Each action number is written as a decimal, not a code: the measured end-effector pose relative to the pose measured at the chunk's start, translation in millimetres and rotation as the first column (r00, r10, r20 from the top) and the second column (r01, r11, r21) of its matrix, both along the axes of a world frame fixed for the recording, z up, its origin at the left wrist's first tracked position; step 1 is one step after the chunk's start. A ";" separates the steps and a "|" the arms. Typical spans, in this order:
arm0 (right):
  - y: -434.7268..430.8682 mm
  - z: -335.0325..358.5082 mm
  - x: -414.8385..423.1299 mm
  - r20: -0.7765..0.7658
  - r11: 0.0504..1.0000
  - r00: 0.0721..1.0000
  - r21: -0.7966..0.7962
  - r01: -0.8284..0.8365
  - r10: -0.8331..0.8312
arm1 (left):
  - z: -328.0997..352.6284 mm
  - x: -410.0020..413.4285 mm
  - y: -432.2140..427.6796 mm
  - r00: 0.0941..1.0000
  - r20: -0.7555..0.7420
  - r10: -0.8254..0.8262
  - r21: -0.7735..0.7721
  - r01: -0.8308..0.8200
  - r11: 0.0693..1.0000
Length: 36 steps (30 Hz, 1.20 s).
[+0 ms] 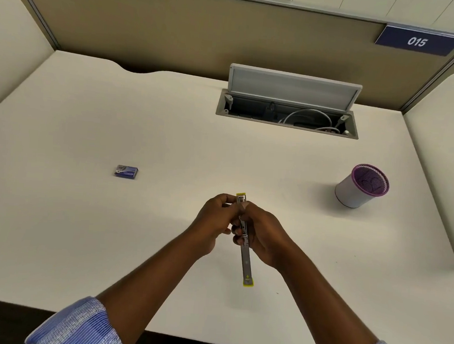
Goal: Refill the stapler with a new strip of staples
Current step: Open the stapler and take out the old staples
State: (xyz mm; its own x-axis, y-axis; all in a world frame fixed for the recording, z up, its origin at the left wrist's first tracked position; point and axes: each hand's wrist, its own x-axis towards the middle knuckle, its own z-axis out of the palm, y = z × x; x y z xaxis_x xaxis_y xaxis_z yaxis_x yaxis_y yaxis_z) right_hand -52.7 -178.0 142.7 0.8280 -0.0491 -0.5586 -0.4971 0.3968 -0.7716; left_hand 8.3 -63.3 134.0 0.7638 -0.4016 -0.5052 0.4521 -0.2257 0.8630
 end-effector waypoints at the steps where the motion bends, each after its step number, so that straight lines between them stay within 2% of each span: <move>1: 0.5 -0.1 -0.8 0.001 1.000 1.000 0.008 -0.004 0.004 | -0.7 -0.3 0.8 1.000 -0.030 -0.003 -0.017 0.002 1.000; 9: 0.5 -2.0 -7.9 0.083 0.990 0.995 0.127 -0.066 0.056 | -1.1 3.7 4.6 0.983 -0.180 0.017 -0.117 -0.038 0.992; 12: 2.1 -3.9 -10.9 0.042 0.986 0.994 0.130 -0.107 0.102 | -0.1 7.5 5.2 0.988 -0.150 0.020 -0.108 -0.037 0.993; 15: 3.9 -5.1 -11.5 -0.009 0.987 0.999 0.156 -0.047 0.049 | -0.6 8.1 5.0 0.991 -0.129 0.023 -0.103 -0.036 0.994; 21: 4.0 -4.7 -10.7 0.022 0.968 1.000 0.252 -0.011 0.006 | -4.1 9.4 3.8 0.989 -0.142 0.041 -0.104 -0.056 0.993; 28: 5.9 -4.8 -8.1 -0.030 0.960 0.999 0.277 0.027 -0.020 | -3.7 10.1 5.4 0.979 -0.200 0.021 -0.144 -0.051 0.988; 36: 7.3 -8.5 -8.5 -0.054 0.960 0.999 0.279 0.020 -0.005 | 0.5 7.8 5.8 0.981 -0.193 0.032 -0.144 -0.061 0.988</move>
State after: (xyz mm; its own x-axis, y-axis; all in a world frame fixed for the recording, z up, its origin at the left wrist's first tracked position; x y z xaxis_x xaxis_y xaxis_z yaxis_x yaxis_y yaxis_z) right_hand -61.2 -170.7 134.2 0.7973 0.1050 -0.5944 -0.5279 0.5988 -0.6023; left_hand 16.1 -57.5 134.5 0.6794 -0.4491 -0.5803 0.6180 -0.0762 0.7825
